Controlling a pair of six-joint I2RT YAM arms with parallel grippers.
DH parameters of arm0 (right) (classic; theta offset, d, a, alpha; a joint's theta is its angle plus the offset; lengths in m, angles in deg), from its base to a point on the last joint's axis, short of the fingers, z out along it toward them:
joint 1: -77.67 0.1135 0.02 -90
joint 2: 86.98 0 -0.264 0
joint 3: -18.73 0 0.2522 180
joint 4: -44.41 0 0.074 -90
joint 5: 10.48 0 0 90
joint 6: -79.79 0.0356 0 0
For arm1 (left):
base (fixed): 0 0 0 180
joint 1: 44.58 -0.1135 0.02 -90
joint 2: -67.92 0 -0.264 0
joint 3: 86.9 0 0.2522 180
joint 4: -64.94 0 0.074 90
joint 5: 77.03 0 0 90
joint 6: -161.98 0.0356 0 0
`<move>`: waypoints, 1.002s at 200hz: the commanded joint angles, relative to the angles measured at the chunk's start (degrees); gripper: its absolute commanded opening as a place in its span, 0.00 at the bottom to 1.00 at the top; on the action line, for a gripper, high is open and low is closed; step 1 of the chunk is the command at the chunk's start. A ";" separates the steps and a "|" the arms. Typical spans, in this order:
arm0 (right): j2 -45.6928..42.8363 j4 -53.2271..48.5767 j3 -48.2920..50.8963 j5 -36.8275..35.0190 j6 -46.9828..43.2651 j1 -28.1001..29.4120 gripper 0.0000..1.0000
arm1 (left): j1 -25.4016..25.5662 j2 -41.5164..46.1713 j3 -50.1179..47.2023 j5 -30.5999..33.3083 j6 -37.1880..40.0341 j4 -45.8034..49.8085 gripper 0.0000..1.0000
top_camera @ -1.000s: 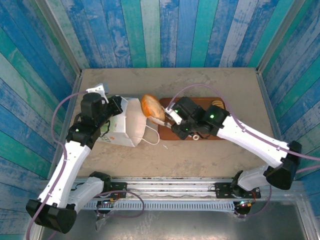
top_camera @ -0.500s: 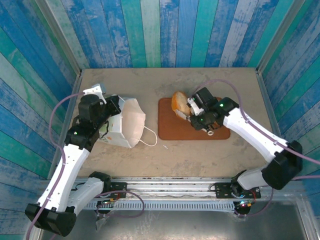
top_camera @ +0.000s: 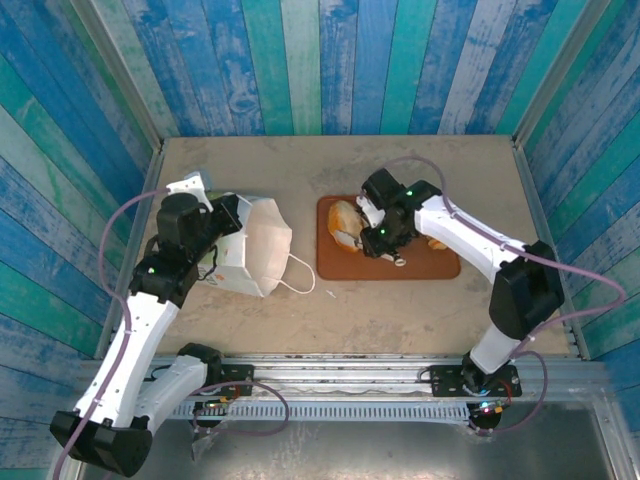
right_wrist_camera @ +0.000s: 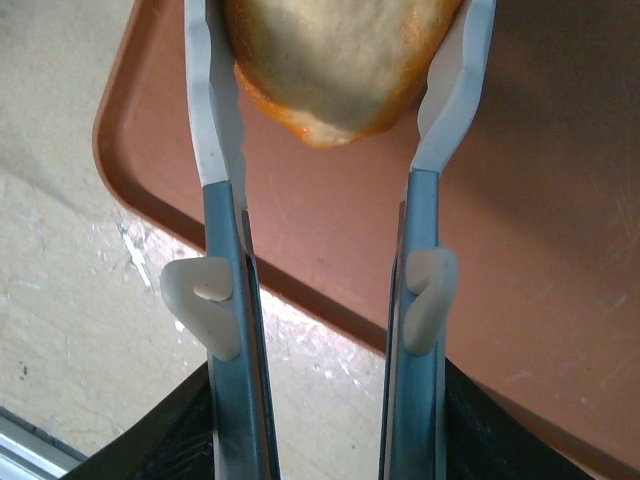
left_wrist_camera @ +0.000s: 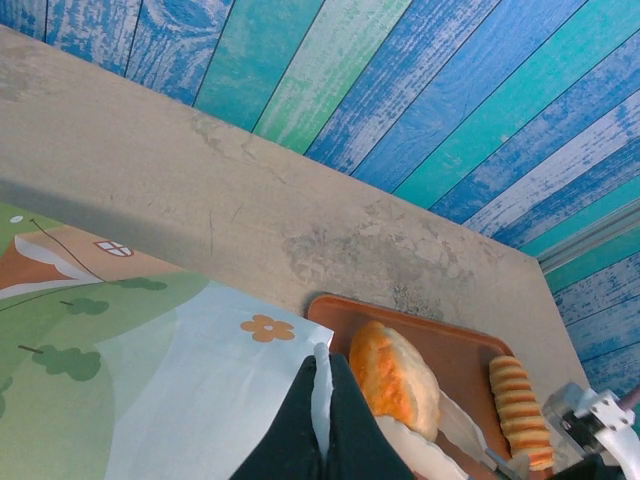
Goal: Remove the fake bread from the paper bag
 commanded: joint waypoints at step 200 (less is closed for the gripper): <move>0.77 11.97 1.93 5.18 13.54 -0.07 0.51 | 0.09 2.63 -1.63 0.05 0.23 -2.08 0.00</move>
